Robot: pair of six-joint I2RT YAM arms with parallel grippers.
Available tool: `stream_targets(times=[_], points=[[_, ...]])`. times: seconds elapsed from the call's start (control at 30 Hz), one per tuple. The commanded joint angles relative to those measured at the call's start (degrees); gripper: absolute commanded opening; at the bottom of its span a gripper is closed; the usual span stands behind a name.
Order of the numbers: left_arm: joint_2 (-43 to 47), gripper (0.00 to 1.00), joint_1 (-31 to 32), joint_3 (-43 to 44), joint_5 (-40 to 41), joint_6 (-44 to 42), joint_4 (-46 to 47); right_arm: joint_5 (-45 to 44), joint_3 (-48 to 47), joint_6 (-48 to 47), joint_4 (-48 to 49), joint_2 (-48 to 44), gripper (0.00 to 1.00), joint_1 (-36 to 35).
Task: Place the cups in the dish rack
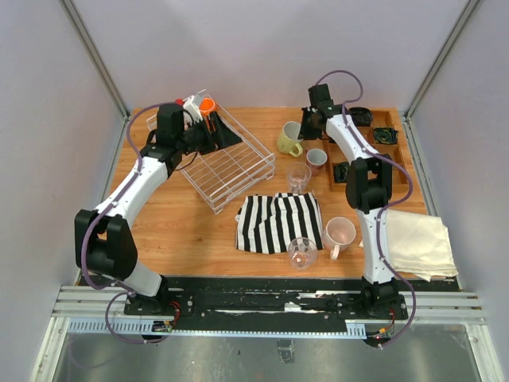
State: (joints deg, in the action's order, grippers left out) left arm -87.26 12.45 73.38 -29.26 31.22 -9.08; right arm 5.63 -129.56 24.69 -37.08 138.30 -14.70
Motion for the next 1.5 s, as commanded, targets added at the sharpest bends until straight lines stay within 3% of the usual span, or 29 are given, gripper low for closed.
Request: stream_targets(times=[0.0,0.3,0.53,0.77,0.97,1.33,1.47], points=[[3.3,0.88,-0.1,-5.1,-8.0,5.8,10.5,4.5,4.3,3.2,5.3,-8.4,0.01,2.6],[3.0,0.91,3.4,-9.9,-15.7,10.6,32.5,19.6,15.8,17.2,18.1,-23.4,0.01,7.5],[-0.6,0.93,7.1,-8.3,-16.0,10.9,38.4,32.7,33.3,41.8,42.8,-34.0,0.01,6.9],[-2.6,0.95,9.5,-7.3,-14.7,12.0,44.7,36.6,43.8,60.0,62.6,-38.6,0.01,3.4],[-5.4,0.95,10.3,-3.4,-14.5,12.8,46.1,37.1,47.6,66.7,70.1,-39.0,0.01,-0.4],[-7.9,0.96,10.3,0.7,-14.2,12.9,42.8,36.8,48.3,67.1,71.7,-39.1,0.01,-3.0],[-8.8,0.96,10.4,1.1,-15.2,18.3,46.8,36.5,47.7,64.8,71.0,-38.6,0.01,-3.8]])
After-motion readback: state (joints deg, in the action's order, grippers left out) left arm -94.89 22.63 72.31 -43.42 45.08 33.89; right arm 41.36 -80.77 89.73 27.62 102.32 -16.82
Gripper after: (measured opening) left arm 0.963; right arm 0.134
